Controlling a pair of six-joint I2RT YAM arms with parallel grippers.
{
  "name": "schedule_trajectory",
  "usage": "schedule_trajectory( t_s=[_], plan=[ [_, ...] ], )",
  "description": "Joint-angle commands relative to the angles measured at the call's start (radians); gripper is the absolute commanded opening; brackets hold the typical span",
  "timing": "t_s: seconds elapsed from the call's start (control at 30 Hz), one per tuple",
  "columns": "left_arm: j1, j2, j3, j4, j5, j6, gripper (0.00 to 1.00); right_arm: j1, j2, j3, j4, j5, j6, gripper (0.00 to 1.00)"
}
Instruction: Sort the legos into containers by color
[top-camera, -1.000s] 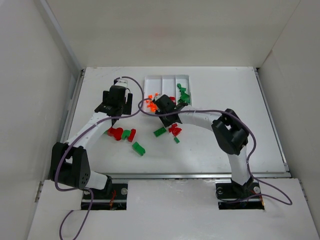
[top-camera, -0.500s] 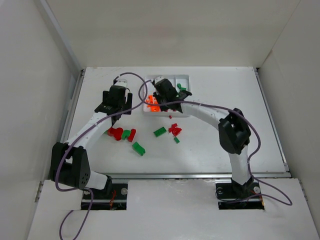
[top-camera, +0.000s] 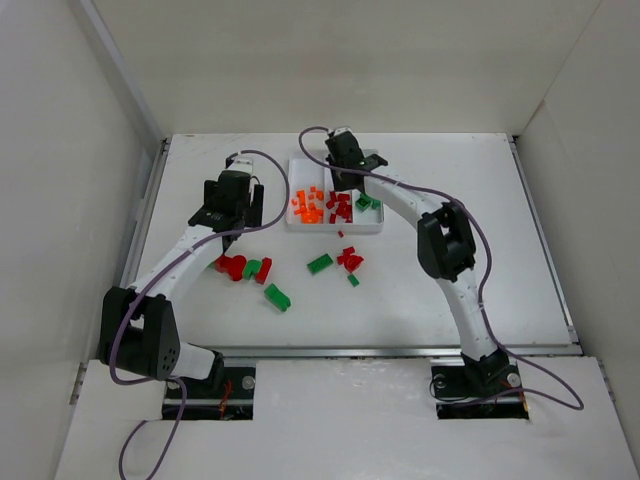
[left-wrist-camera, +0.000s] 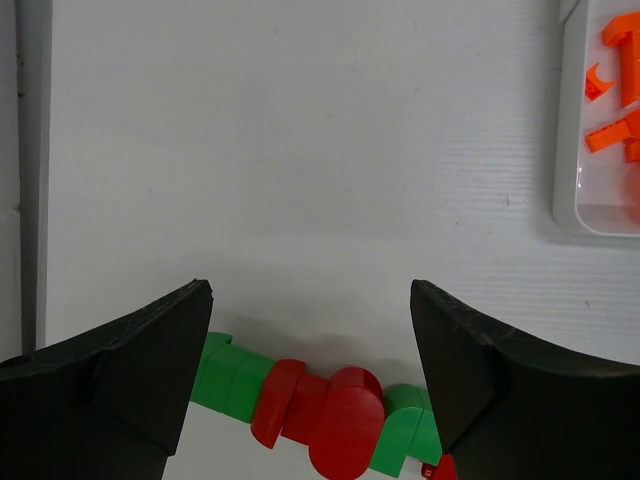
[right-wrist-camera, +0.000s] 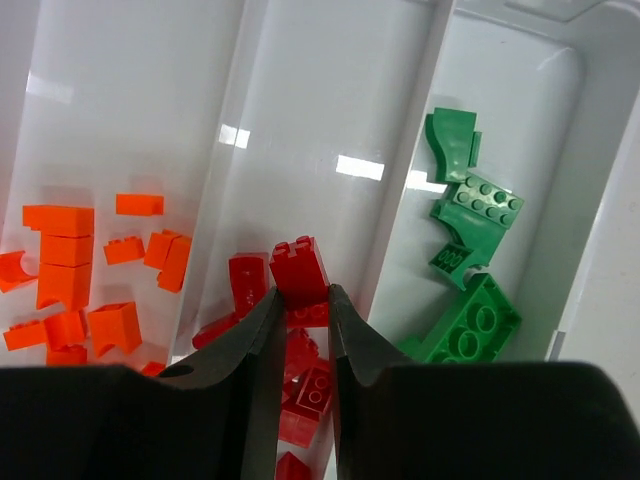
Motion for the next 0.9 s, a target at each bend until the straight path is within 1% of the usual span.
schedule_trajectory(
  t_s=[0.0,0.03,0.1,0.13,0.2,0.23,0.3,0.4,0.5,0.53,0.57,0.63,0.67,0.7,0.77,0.8,0.83,0.87],
  plan=[
    [-0.002,-0.030,-0.011,0.018,-0.018,0.003,0.77,0.004,-0.013,0.060,0.027,-0.019,0.018,0.19],
    [-0.002,-0.030,-0.011,0.018,-0.018,0.003,0.77,0.004,-0.003,0.060,0.027,-0.019,0.018,0.22],
    [-0.002,-0.030,-0.011,0.018,-0.018,0.003,0.77,0.004,-0.003,0.060,0.027,-0.019,0.018,0.32],
    [-0.002,-0.030,-0.002,0.018,-0.018,0.003,0.77,0.004,-0.003,0.060,0.027,-0.019,0.018,0.47],
    [-0.002,-0.021,-0.002,0.018,-0.018,0.003,0.77,0.004,-0.003,0.060,0.018,-0.019,0.018,0.61],
    [-0.002,-0.021,-0.002,0.018,-0.018,0.003,0.77,0.004,-0.003,0.060,0.006,-0.019,0.009,0.70],
    [-0.002,-0.021,-0.002,0.018,-0.018,0.003,0.77,0.004,-0.022,0.060,0.005,-0.019,0.009,0.75],
    [-0.002,-0.021,-0.002,0.018,-0.018,0.003,0.77,0.004,-0.061,0.033,0.005,-0.041,-0.013,0.77],
    [-0.002,-0.021,-0.002,0.018,-0.018,0.003,0.77,0.025,-0.163,-0.067,0.030,-0.052,-0.071,0.77],
    [-0.002,-0.021,-0.002,0.018,-0.018,0.003,0.77,0.048,-0.195,-0.160,0.045,-0.052,-0.088,0.77],
    [-0.002,-0.021,-0.002,0.018,-0.018,0.003,0.77,0.061,-0.260,-0.212,0.060,-0.052,-0.115,0.77],
    [-0.002,-0.021,-0.002,0.018,-0.018,0.003,0.77,0.082,-0.316,-0.314,0.087,-0.091,-0.115,0.74],
    [-0.002,-0.021,-0.002,0.018,-0.018,0.003,0.77,0.096,-0.357,-0.399,0.097,-0.108,-0.115,0.72],
    [-0.002,-0.021,-0.002,0.018,-0.018,0.003,0.77,0.096,-0.374,-0.437,0.097,-0.125,-0.097,0.65],
    [-0.002,-0.012,-0.002,0.018,-0.018,0.003,0.77,0.096,-0.413,-0.534,0.119,-0.177,-0.057,0.55],
    [-0.002,-0.012,-0.002,0.018,-0.018,0.003,0.77,0.096,-0.425,-0.565,0.131,-0.196,-0.030,0.50],
    [-0.002,-0.012,-0.002,0.018,-0.018,0.003,0.77,0.105,-0.436,-0.593,0.145,-0.208,-0.019,0.44],
    [-0.002,-0.012,-0.002,0.018,-0.018,0.003,0.77,0.105,-0.436,-0.616,0.171,-0.222,-0.010,0.42]
  ],
)
